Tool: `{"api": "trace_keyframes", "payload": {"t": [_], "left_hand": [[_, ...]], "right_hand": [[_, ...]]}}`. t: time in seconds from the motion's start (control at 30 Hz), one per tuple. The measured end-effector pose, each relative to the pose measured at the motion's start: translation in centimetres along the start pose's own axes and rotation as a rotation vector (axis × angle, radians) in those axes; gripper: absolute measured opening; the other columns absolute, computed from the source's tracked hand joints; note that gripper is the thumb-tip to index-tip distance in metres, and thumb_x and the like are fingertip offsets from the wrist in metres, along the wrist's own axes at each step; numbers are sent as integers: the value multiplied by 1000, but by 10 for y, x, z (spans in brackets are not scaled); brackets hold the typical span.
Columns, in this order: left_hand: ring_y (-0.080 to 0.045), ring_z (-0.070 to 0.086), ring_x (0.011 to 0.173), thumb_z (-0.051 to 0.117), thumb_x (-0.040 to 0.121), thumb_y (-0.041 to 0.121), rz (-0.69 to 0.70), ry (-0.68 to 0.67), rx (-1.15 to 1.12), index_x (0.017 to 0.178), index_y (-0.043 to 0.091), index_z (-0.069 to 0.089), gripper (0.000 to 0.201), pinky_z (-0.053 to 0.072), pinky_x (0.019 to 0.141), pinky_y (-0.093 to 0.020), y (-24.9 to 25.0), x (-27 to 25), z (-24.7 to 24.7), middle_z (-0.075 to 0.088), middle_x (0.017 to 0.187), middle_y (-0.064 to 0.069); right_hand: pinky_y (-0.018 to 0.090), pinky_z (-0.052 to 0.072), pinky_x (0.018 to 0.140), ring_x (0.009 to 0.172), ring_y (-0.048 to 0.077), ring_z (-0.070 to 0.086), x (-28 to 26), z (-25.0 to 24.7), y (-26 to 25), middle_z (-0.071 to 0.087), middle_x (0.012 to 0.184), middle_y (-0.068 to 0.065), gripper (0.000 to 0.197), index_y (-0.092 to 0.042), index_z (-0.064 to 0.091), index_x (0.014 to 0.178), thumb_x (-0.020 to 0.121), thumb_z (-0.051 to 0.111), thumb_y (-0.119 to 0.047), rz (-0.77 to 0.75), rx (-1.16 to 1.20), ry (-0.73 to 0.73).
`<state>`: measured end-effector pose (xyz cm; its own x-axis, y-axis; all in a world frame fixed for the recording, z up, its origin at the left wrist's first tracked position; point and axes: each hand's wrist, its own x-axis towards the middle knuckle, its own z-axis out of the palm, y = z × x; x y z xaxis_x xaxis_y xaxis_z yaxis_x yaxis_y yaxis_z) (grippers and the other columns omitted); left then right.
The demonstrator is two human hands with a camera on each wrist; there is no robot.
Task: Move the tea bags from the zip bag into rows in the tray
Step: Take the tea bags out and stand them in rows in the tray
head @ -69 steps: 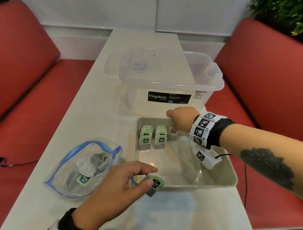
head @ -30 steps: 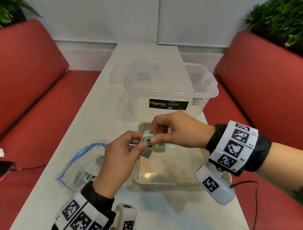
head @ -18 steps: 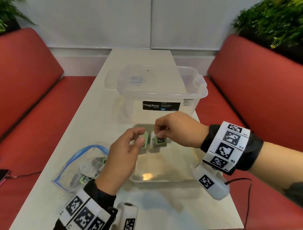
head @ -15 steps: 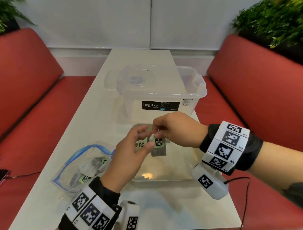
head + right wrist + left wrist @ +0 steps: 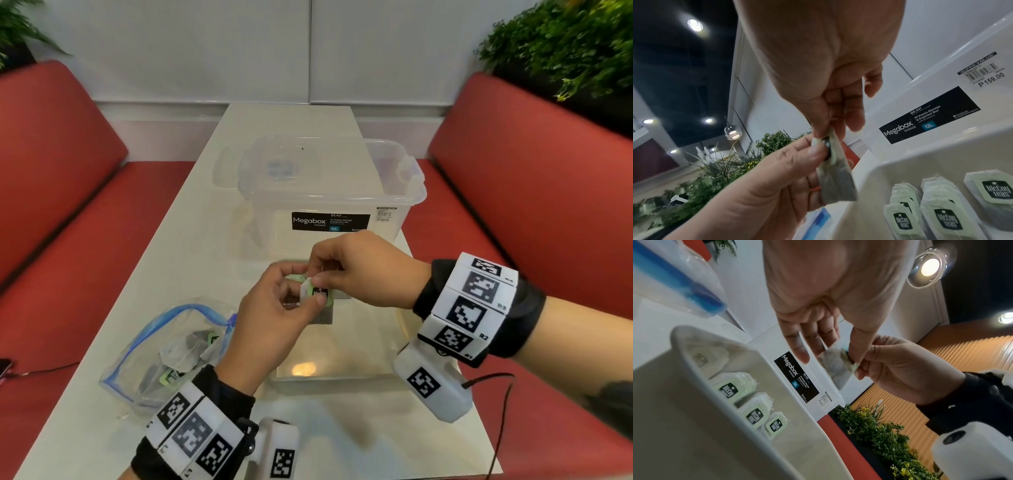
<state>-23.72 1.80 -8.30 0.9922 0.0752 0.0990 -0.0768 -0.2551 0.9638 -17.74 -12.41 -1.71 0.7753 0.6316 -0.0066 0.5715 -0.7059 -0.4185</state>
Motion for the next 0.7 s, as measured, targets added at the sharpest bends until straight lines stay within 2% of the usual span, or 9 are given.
{"api": "trace_keyframes", "payload": {"t": [0.13, 0.2, 0.27, 0.37, 0.43, 0.5, 0.6, 0.67, 0.7], "left_hand": [[-30, 66, 78, 72, 72, 31, -11, -20, 8, 95, 43, 56, 30, 54, 76, -52, -1, 1, 1, 69, 75, -8], [-31, 66, 77, 74, 75, 24, -12, -25, 11, 95, 42, 57, 32, 54, 76, -52, -2, 2, 0, 69, 74, -9], [-22, 67, 78, 76, 74, 14, -11, -25, 9, 97, 39, 57, 39, 55, 78, -44, -3, 2, -1, 71, 78, -2], [1, 63, 85, 80, 69, 14, 20, -10, 61, 103, 37, 55, 48, 49, 77, -17, -11, 1, -8, 70, 89, 17], [6, 57, 88, 80, 69, 16, 49, 7, 171, 103, 37, 56, 46, 41, 72, -4, -18, -2, -16, 67, 93, 22], [6, 54, 89, 78, 71, 15, 77, -2, 309, 98, 40, 56, 43, 36, 72, 0, -25, -5, -25, 63, 96, 24], [5, 50, 90, 79, 68, 17, 137, -38, 521, 93, 45, 54, 45, 34, 81, -6, -35, -11, -36, 56, 95, 31], [-1, 49, 92, 81, 65, 17, 181, -62, 612, 92, 47, 54, 48, 39, 84, -25, -41, -14, -40, 54, 95, 33], [-2, 48, 92, 82, 64, 17, 192, -65, 646, 91, 48, 53, 50, 38, 81, -30, -42, -16, -41, 53, 95, 35]], "right_hand": [[27, 43, 67, 68, 10, 53, 2, 0, 0, 61, 72, -6, 4, -22, 67, 87, 85, 64, -24, -7, -2, -25], [24, 42, 65, 64, 6, 51, 3, -1, 2, 62, 72, -6, 4, -22, 67, 86, 84, 66, -25, -15, -5, -25], [23, 42, 65, 63, 4, 51, 6, -2, 4, 64, 72, -7, 4, -23, 68, 84, 82, 69, -27, -16, -24, -37], [27, 45, 71, 72, 10, 57, 12, -10, 12, 68, 79, -4, 4, -23, 70, 83, 81, 70, -26, 30, -66, -46], [27, 44, 70, 75, 12, 57, 16, -13, 21, 66, 79, -5, 5, -22, 71, 85, 80, 71, -25, 86, -136, -49], [25, 41, 67, 74, 13, 54, 23, -12, 32, 60, 75, -7, 7, -22, 72, 86, 80, 70, -25, 137, -236, -81], [22, 36, 57, 74, 13, 51, 33, -1, 46, 57, 75, -8, 7, -23, 71, 88, 83, 67, -25, 196, -390, -180], [22, 34, 56, 75, 14, 51, 40, 9, 53, 61, 78, -7, 8, -24, 71, 89, 84, 64, -22, 218, -475, -241], [22, 36, 59, 76, 15, 52, 43, 14, 57, 64, 83, -6, 10, -24, 71, 90, 84, 63, -21, 225, -511, -266]]}}
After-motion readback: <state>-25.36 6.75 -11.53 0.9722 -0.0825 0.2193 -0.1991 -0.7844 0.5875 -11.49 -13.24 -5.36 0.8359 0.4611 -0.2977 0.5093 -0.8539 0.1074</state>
